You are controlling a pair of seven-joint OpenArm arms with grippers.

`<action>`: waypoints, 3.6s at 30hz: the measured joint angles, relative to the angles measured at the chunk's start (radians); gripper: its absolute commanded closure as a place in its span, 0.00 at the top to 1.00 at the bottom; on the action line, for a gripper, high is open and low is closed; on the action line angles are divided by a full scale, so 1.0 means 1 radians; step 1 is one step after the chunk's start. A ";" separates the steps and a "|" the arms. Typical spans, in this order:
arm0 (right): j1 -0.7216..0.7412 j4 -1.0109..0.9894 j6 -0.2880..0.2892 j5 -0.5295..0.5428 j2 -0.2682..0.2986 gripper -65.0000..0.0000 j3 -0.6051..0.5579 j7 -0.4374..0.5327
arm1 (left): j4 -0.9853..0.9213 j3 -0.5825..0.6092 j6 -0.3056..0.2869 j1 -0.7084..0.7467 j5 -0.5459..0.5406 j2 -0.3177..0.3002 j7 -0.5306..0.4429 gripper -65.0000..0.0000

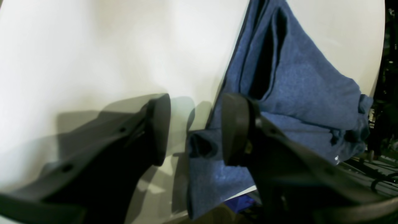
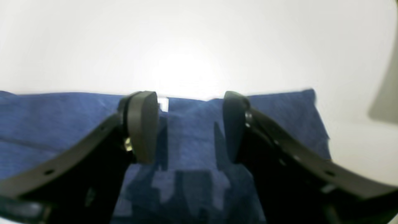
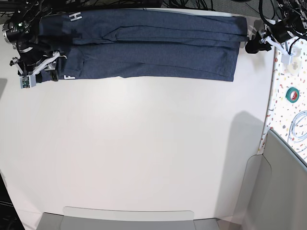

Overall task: Layout the t-shirt on the table in an organized manner, then fold the t-shirt properly
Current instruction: 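Release the folded edge and regrasp the strip's ends with both grippers, then grasp the strip end with the left gripper and fold it toward the collar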

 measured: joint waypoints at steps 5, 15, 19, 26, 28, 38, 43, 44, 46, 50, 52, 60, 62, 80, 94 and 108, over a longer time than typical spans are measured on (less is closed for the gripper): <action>0.000 0.000 -0.001 0.031 0.000 0.51 0.000 0.000 | 0.001 0.015 0.000 0.039 -0.055 0.000 0.000 0.42; 0.002 0.000 -0.001 0.031 -0.001 0.51 0.000 0.000 | 0.008 0.158 -0.019 0.045 -0.127 -0.002 -0.002 0.42; -0.001 0.000 -0.001 0.031 -0.001 0.51 0.000 0.000 | 0.008 0.165 -0.019 0.044 -0.128 0.000 -0.004 0.42; -0.001 0.000 -0.001 0.031 -0.005 0.51 0.000 0.000 | 0.005 0.172 -0.019 0.002 -0.119 0.005 0.007 0.42; -0.001 0.000 -0.001 0.031 -0.006 0.51 0.000 0.000 | 0.005 0.172 -0.019 -0.002 -0.116 0.018 0.007 0.42; -0.003 0.000 -0.001 0.031 -0.006 0.51 0.000 0.000 | 0.002 0.174 -0.019 -0.027 -0.120 0.040 0.011 0.42; -0.003 0.000 -0.001 0.031 -0.007 0.51 0.000 0.000 | 0.002 0.174 -0.019 -0.027 -0.120 0.040 0.011 0.42; -0.003 0.000 -0.001 0.031 -0.007 0.51 0.000 0.000 | 0.002 0.174 -0.019 -0.027 -0.120 0.040 0.011 0.42; -0.003 0.000 -0.001 0.031 -0.006 0.51 0.000 0.000 | 0.002 0.174 -0.019 -0.027 -0.120 0.040 0.011 0.42; -0.003 0.000 -0.001 0.032 -0.006 0.51 0.000 0.000 | 0.002 0.174 -0.019 -0.027 -0.120 0.040 0.011 0.41; -0.003 0.000 -0.001 0.031 -0.006 0.51 0.000 0.000 | 0.002 0.174 -0.019 -0.027 -0.119 0.040 0.011 0.40; -0.003 0.000 -0.001 0.031 -0.006 0.51 0.000 0.000 | 0.000 0.174 -0.020 -0.027 -0.077 0.042 0.023 0.01; 0.000 -0.001 0.000 0.031 -0.006 0.51 0.000 0.000 | 0.000 0.174 -0.018 -0.028 -0.077 0.042 0.025 0.00; 0.079 -0.037 -0.001 0.027 -0.002 0.51 0.335 -0.004 | 0.238 0.383 -0.010 -0.051 -0.172 0.044 0.046 0.00; 0.008 -0.198 -0.001 0.028 0.036 0.51 0.582 -0.006 | 0.285 0.815 -0.003 -0.238 -0.164 0.096 0.044 0.00; -0.001 -0.217 -0.001 0.027 0.030 0.51 0.612 -0.007 | 0.283 1.022 -0.003 -0.361 0.022 0.209 0.049 0.00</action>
